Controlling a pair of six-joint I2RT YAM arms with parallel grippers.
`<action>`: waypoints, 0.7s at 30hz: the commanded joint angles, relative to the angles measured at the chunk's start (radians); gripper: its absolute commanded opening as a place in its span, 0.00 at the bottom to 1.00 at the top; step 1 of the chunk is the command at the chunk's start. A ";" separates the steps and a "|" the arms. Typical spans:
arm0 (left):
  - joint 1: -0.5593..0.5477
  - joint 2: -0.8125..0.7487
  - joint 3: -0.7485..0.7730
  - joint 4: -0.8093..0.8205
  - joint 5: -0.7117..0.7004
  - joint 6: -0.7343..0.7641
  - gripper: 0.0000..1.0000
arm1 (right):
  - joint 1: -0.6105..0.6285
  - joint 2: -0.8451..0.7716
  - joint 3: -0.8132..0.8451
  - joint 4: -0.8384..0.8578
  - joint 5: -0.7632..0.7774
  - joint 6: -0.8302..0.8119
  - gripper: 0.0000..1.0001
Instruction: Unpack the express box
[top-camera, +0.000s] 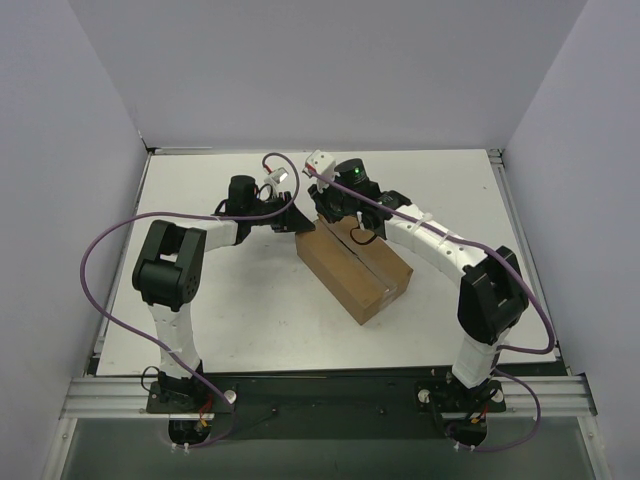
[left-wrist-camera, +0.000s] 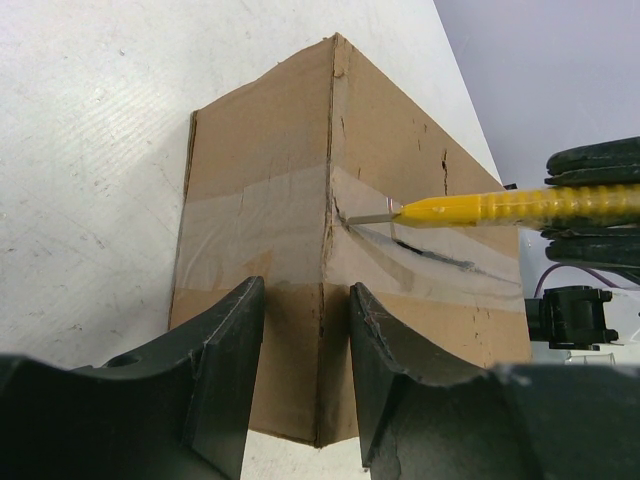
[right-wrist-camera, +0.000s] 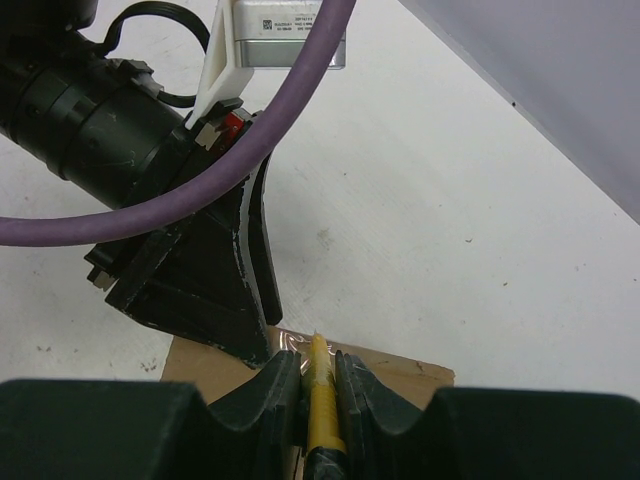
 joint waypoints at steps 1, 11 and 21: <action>-0.003 -0.003 -0.004 -0.039 -0.025 0.033 0.47 | -0.006 -0.016 0.022 0.015 -0.002 -0.025 0.00; -0.004 0.006 0.002 -0.039 -0.034 0.030 0.47 | -0.003 -0.050 -0.009 -0.033 0.002 -0.031 0.00; -0.003 0.020 0.016 -0.047 -0.048 0.030 0.47 | 0.003 -0.093 -0.047 -0.070 0.012 -0.024 0.00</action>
